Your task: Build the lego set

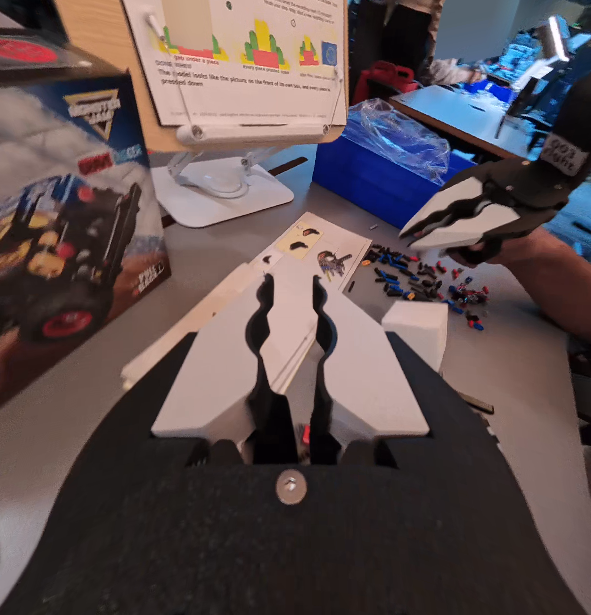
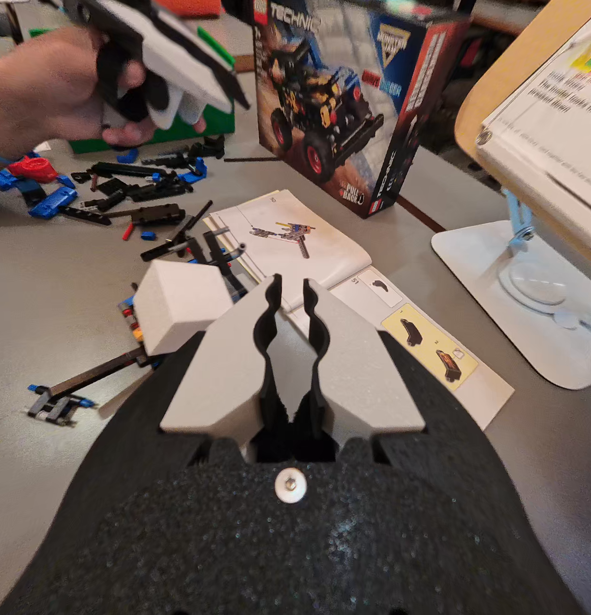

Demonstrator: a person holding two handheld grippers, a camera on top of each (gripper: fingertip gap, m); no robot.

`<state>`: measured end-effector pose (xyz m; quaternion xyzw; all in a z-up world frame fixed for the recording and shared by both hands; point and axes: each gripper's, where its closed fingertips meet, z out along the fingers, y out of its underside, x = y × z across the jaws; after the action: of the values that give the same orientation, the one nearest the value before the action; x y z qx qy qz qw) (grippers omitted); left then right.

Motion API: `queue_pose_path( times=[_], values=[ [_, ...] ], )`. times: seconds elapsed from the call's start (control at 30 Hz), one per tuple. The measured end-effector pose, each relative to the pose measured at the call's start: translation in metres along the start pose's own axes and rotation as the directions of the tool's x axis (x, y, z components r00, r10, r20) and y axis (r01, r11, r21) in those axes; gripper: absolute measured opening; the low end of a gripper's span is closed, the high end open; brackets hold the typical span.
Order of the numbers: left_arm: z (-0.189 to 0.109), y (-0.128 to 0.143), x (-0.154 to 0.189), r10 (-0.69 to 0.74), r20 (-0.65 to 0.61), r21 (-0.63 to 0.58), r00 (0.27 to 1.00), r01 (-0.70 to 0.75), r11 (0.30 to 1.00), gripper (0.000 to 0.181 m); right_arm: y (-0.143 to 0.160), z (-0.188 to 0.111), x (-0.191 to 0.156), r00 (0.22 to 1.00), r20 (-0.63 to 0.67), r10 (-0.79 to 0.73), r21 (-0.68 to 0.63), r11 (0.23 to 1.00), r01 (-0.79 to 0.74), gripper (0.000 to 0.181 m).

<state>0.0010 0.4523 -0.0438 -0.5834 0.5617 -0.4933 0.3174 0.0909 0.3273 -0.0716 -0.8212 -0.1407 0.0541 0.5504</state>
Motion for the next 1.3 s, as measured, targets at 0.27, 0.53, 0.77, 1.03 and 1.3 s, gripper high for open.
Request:
queue_pose_path(
  times=[0.27,0.53,0.77,1.03,1.3],
  values=[
    [-0.028,0.094,-0.018,0.134,0.276,-0.249,0.952,-0.063,0.966,0.025,0.018,-0.007,-0.034,0.998,0.05,0.022,0.06,0.998,-0.025,0.017],
    [-0.021,0.123,-0.019,0.143,0.26,-0.361,0.955,-0.041,0.932,0.021,0.031,0.002,-0.041,0.994,0.096,0.059,0.011,0.998,-0.061,0.022],
    [-0.025,0.116,-0.02,0.173,0.277,-0.34,0.945,-0.072,0.938,0.021,0.026,-0.004,-0.039,0.999,0.041,-0.019,0.011,1.0,0.019,0.022],
    [-0.019,0.112,0.003,0.215,0.222,-0.329,0.951,-0.135,0.935,0.021,0.024,-0.005,-0.04,0.999,0.041,-0.018,0.02,1.0,0.017,0.023],
    [-0.008,0.103,0.052,0.288,0.009,-0.246,0.958,-0.277,0.929,0.021,0.018,-0.012,-0.062,0.886,0.418,0.202,-0.046,0.978,-0.202,0.071]
  ],
)
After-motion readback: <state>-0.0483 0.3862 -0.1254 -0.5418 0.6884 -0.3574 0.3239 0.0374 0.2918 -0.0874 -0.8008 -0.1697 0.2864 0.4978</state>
